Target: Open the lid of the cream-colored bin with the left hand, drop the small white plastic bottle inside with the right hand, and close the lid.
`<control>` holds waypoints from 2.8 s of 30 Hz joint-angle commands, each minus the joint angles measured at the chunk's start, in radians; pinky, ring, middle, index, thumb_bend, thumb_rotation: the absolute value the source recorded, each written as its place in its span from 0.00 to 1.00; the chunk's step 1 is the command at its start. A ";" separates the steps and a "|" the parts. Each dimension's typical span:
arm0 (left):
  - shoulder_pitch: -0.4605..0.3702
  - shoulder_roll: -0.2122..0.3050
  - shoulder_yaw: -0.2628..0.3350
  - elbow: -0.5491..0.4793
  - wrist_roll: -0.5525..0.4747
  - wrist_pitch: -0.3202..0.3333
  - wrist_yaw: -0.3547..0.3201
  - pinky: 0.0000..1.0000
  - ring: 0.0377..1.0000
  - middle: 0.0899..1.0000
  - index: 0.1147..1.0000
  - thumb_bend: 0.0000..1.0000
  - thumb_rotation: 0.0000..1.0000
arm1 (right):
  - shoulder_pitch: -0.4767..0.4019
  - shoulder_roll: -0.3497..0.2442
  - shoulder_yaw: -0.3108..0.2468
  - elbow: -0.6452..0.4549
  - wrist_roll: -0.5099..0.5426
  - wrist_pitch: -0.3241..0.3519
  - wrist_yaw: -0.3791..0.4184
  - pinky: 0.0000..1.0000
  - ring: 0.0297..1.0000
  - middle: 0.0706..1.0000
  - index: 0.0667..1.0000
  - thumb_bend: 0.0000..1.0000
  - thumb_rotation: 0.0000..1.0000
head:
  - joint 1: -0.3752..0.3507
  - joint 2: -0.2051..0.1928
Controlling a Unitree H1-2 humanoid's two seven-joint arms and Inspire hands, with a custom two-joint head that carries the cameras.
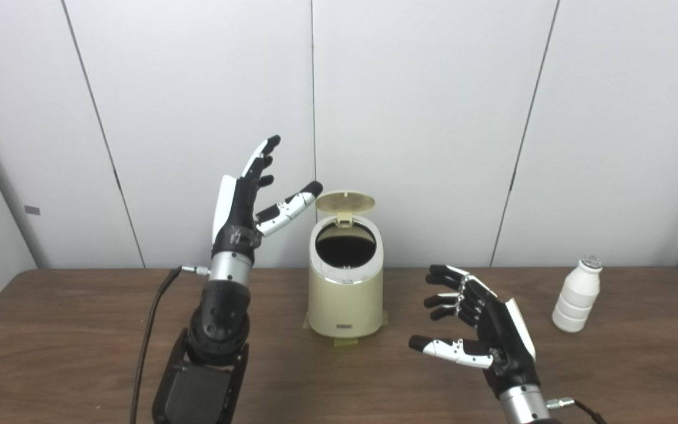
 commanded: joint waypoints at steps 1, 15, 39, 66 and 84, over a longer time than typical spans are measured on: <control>0.022 -0.012 0.019 -0.075 -0.051 0.001 -0.015 0.80 0.87 0.87 0.90 0.70 0.35 | -0.031 -0.002 0.000 -0.026 0.001 -0.020 -0.003 0.52 0.59 0.71 0.70 0.76 0.09 | 0.000 0.000; 0.264 -0.007 0.112 -0.212 -0.131 -0.043 -0.019 0.58 0.73 0.78 0.82 0.73 0.30 | -0.033 -0.019 -0.010 -0.008 0.020 -0.029 0.001 0.51 0.59 0.71 0.70 0.77 0.13 | 0.015 0.006; 0.418 0.047 0.084 -0.113 -0.098 -0.148 -0.048 0.70 0.76 0.80 0.84 0.65 0.15 | -0.093 -0.085 -0.043 -0.045 -0.007 0.004 0.000 0.44 0.51 0.70 0.72 0.79 0.10 | -0.206 -0.058; 0.382 0.105 0.112 -0.048 -0.133 -0.146 -0.074 0.72 0.77 0.81 0.84 0.54 0.02 | -0.392 -0.463 -0.274 0.047 -0.023 0.321 -0.012 0.75 0.77 0.78 0.78 0.79 0.09 | -0.407 -0.138; 0.389 0.108 0.108 -0.093 -0.143 -0.110 -0.090 0.72 0.77 0.82 0.84 0.51 0.00 | -0.251 -0.553 -0.241 0.087 0.024 0.444 0.110 0.79 0.86 0.90 0.91 0.82 0.17 | -0.419 -0.121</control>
